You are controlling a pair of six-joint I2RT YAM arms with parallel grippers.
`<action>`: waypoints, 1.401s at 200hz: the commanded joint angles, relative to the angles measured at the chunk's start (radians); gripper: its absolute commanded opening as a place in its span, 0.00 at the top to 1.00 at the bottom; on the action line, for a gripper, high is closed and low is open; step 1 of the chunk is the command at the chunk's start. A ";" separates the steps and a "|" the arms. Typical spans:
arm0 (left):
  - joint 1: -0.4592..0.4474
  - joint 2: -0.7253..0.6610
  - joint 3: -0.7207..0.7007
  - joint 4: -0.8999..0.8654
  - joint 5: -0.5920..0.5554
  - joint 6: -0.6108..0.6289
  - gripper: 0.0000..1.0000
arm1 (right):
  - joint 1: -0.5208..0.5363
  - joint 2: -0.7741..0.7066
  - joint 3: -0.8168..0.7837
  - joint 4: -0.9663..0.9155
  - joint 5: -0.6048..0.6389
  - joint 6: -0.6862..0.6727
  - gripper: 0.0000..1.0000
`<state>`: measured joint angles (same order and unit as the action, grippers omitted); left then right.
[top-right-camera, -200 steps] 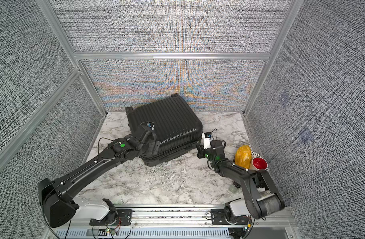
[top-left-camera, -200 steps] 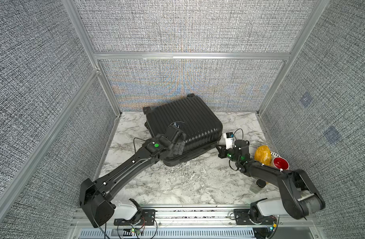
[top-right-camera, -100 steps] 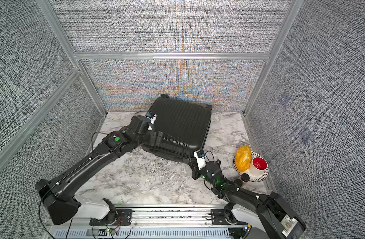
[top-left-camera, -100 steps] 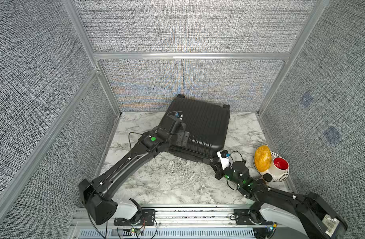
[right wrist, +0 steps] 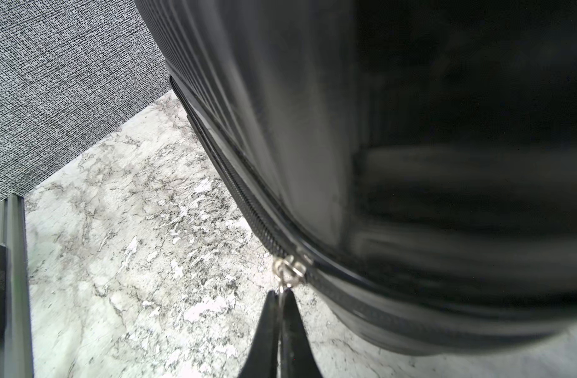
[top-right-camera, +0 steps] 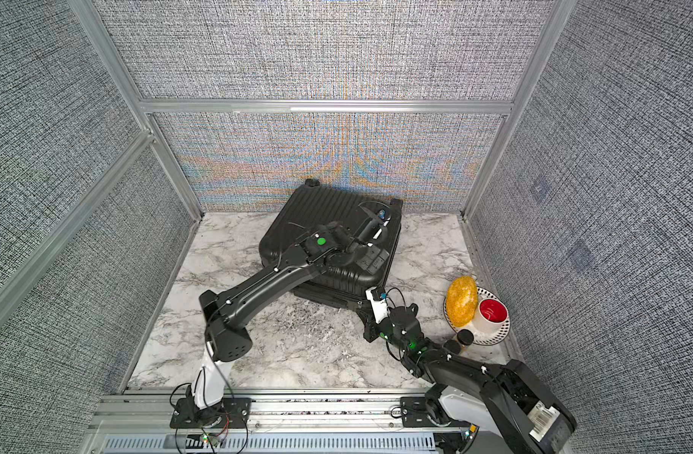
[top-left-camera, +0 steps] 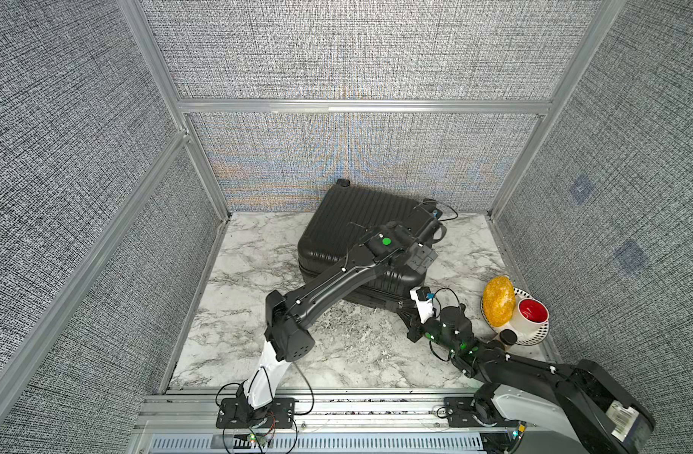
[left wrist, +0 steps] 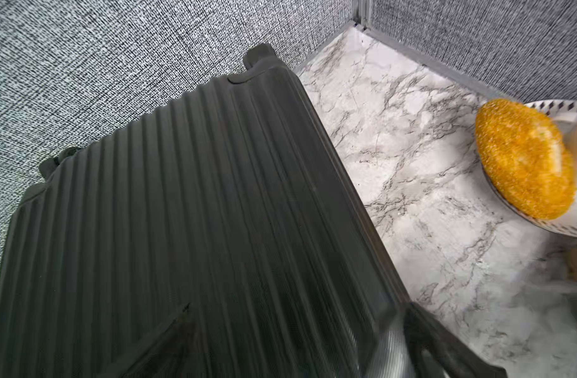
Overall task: Open the suitcase zippers
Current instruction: Unzip the zipper on the suitcase.
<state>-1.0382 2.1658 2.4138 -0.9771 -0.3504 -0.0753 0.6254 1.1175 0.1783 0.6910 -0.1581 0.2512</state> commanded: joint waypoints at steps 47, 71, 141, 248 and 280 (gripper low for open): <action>-0.018 0.125 0.137 -0.082 0.002 0.017 0.01 | 0.003 0.005 0.006 0.019 -0.011 -0.004 1.00; -0.022 0.150 0.139 -0.074 -0.008 0.025 0.01 | 0.005 0.005 0.007 0.016 -0.012 -0.002 1.00; -0.024 0.176 0.108 -0.095 -0.145 0.037 0.01 | 0.005 -0.034 -0.010 -0.012 0.065 0.025 1.00; -0.031 0.024 -0.173 -0.029 -0.221 -0.011 0.01 | -0.039 -0.168 -0.040 -0.127 0.254 0.140 1.00; -0.037 -0.029 -0.252 -0.031 -0.208 -0.027 0.01 | -0.127 -0.136 -0.022 -0.108 0.167 0.122 1.00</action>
<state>-1.0779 2.1727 2.2070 -0.8795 -0.4690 -0.1081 0.5484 0.9615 0.1398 0.5701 -0.0010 0.3637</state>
